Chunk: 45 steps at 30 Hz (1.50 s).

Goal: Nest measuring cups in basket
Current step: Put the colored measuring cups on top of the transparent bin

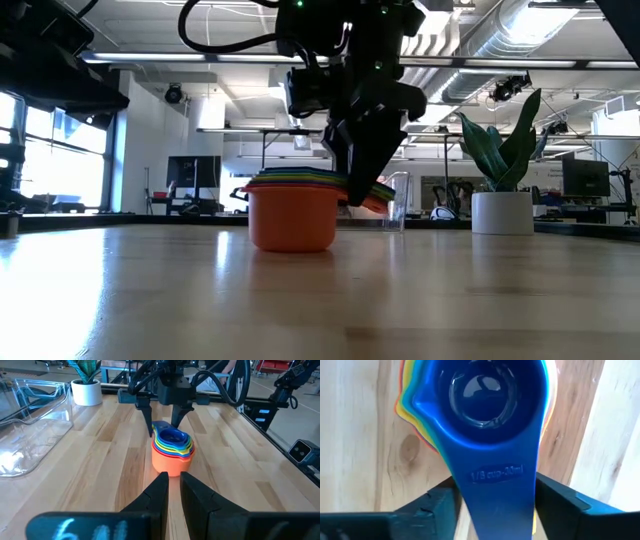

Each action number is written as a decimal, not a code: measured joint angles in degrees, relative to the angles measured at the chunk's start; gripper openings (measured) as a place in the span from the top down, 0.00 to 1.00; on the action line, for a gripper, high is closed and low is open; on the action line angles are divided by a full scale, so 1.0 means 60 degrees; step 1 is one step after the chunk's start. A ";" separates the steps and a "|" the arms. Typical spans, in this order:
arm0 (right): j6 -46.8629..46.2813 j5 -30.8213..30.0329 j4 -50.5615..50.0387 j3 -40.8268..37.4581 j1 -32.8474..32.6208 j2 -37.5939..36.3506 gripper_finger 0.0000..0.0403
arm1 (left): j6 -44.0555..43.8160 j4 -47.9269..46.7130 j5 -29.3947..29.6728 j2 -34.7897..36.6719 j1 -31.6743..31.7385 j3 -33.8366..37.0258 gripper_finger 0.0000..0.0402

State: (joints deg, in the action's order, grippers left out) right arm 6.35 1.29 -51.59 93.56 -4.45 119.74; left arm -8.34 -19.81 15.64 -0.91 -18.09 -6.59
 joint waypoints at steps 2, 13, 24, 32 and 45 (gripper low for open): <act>-0.0068 0.0137 -0.0036 0.0000 0.0004 0.0000 0.49 | 0.0000 0.0003 -0.0003 0.0000 0.0000 0.0000 0.90; -0.0319 0.0078 -0.0066 0.0000 0.0034 0.0000 0.62 | 0.0000 0.0001 0.0000 0.0000 -0.0003 0.0000 0.90; -0.1792 0.0002 -0.0073 0.0000 0.0638 0.0000 0.63 | 0.0000 0.0000 -0.0001 0.0003 -0.0001 0.0000 0.90; -0.2585 -0.0109 -0.0222 0.0004 0.1260 0.0000 0.65 | 0.0000 0.0001 -0.0002 0.0001 -0.0002 0.0000 0.90; -0.3591 -0.0214 -0.0429 0.0015 0.2198 0.0000 0.65 | 0.0000 0.0003 0.0000 0.0000 -0.0003 0.0000 0.90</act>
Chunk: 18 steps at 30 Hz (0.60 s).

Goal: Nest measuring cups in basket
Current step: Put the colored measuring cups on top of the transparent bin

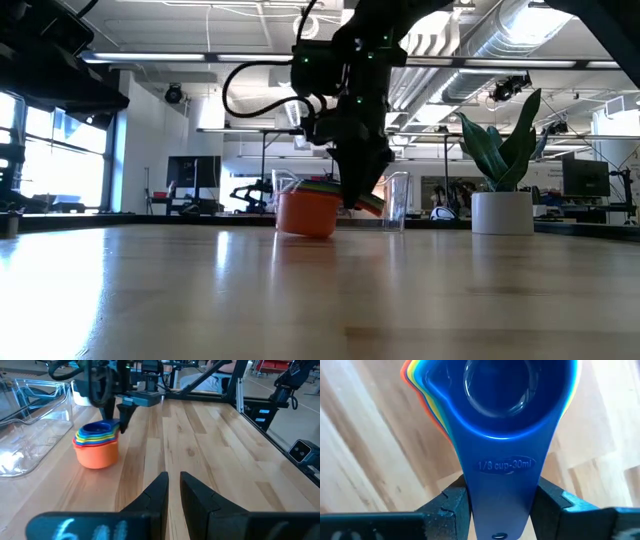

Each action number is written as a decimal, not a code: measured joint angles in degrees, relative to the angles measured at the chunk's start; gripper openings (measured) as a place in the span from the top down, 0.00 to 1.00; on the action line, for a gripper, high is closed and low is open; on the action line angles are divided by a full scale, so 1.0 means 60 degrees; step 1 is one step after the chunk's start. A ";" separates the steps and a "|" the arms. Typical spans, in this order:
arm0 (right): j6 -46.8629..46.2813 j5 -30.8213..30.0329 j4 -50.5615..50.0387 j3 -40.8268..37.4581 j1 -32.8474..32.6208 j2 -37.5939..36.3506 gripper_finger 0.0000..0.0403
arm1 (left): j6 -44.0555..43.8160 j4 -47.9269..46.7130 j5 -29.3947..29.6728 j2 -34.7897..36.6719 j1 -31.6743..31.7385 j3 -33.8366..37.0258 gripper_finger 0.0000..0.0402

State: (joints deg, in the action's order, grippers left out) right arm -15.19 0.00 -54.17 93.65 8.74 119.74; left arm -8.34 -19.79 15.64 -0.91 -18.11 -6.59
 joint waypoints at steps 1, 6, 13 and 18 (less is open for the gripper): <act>-0.0007 -0.0003 0.0004 0.0000 0.0048 0.0000 0.65 | 0.0000 0.0000 0.0000 0.0003 0.0000 0.0000 0.90; -0.0249 -0.0002 -0.0004 0.0004 0.0198 0.0000 0.67 | 0.0000 -0.0001 -0.0002 0.0002 0.0000 0.0000 0.90; -0.0466 -0.0290 -0.0128 0.0004 0.0188 0.0000 0.67 | 0.0000 0.0000 -0.0002 0.0002 0.0002 0.0000 0.90; -0.0570 -0.0502 -0.0197 0.0004 0.0192 0.0000 0.67 | 0.0000 -0.0003 -0.0004 0.0000 0.0000 0.0000 0.90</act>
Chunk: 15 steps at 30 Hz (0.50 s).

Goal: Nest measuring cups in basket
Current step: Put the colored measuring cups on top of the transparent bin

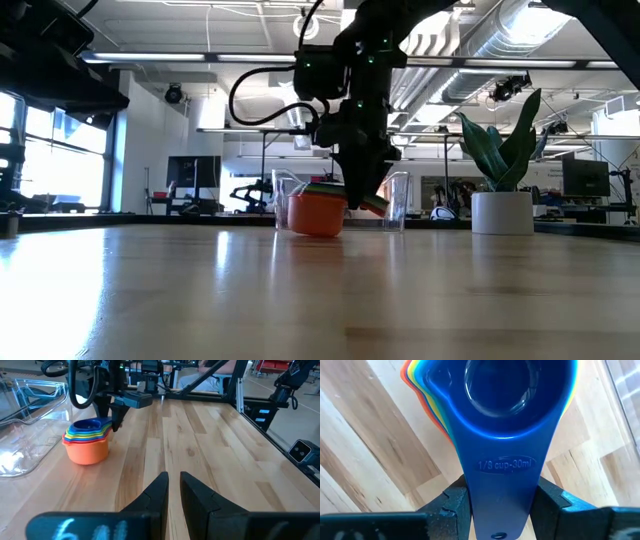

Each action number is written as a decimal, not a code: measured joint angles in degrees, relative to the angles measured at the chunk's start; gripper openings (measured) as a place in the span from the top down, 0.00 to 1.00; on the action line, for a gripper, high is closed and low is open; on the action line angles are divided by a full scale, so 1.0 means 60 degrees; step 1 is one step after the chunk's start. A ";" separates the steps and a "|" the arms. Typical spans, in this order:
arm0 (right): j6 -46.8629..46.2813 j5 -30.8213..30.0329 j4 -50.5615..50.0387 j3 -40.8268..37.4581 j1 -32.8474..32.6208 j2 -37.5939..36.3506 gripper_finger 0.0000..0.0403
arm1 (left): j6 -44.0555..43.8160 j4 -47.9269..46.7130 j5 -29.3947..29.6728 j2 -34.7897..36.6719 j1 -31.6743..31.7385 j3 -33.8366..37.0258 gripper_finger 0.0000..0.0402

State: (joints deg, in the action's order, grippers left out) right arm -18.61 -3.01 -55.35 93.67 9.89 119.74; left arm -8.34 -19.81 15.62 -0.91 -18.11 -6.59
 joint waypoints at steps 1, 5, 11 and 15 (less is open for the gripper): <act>-0.0091 -0.0002 -0.0019 0.0000 0.0000 -0.0002 0.67 | 0.0000 0.0002 0.0003 0.0004 0.0000 0.0000 0.90; -0.0095 -0.0045 -0.0048 0.0000 0.0000 -0.0004 0.67 | 0.0000 0.0003 0.0002 0.0000 0.0000 0.0000 0.90; 0.0126 -0.0249 -0.0251 0.0167 0.0000 -0.0004 0.67 | 0.0000 -0.0001 0.0003 0.0003 0.0001 0.0000 0.90; 0.0459 -0.0604 -0.0377 0.0561 0.0048 -0.0004 0.67 | 0.0000 0.0003 0.0004 0.0000 0.0004 0.0000 0.90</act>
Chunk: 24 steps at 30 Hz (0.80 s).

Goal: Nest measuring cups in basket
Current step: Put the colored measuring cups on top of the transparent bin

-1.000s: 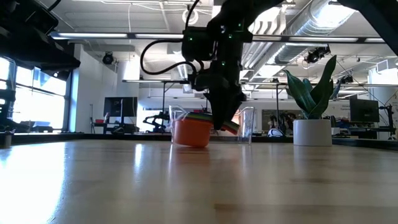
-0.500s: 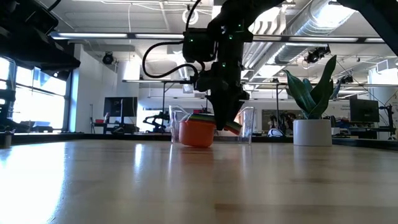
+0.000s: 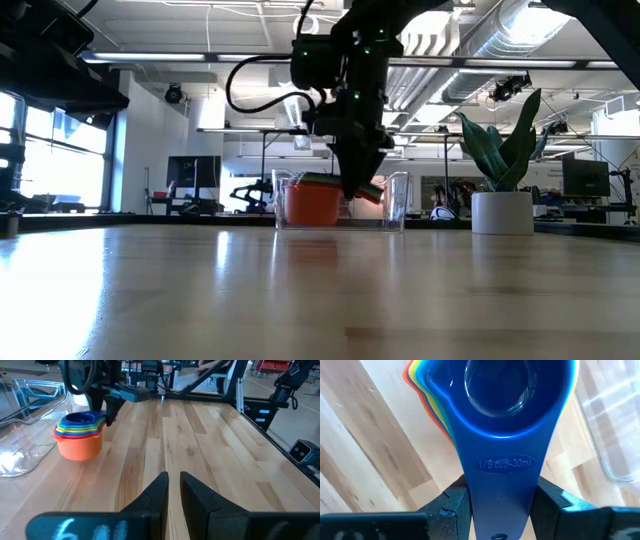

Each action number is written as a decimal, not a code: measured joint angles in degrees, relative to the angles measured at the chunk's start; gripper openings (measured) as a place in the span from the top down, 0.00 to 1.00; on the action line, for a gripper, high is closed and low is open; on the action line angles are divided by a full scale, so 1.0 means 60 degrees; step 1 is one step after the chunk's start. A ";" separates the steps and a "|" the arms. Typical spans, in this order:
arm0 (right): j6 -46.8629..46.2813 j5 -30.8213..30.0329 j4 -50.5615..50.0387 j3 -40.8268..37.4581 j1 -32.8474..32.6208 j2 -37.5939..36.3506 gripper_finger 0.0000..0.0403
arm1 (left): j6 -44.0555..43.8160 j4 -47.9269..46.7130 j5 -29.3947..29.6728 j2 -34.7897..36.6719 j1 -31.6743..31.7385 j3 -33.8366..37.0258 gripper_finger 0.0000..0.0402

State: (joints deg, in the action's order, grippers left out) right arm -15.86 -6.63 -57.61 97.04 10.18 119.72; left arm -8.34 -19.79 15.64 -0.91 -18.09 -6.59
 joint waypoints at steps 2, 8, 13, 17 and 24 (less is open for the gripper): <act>0.0068 0.0062 -0.0074 0.0072 0.0090 -0.0004 0.67 | 0.0000 -0.0004 -0.0004 0.0004 0.0000 0.0000 0.90; 0.0036 0.0164 -0.0064 0.0072 0.0120 -0.0004 0.67 | 0.0000 -0.0001 0.0000 0.0001 0.0000 0.0000 0.90; -0.0007 0.0089 -0.0516 0.0629 0.0041 -0.0004 0.67 | 0.0000 -0.0004 -0.0002 0.0004 0.0000 0.0000 0.90; 0.0251 -0.0260 -0.1314 0.1403 0.0054 -0.0004 0.67 | 0.0000 -0.0004 -0.0001 0.0000 0.0000 0.0000 0.90; 0.0944 -0.0716 -0.2307 0.2634 0.0366 -0.0004 0.67 | 0.0000 -0.0002 0.0000 0.0002 0.0000 0.0000 0.90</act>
State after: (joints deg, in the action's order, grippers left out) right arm -10.19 -10.92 -71.45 112.84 12.37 119.70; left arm -8.34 -19.80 15.64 -0.90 -18.09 -6.59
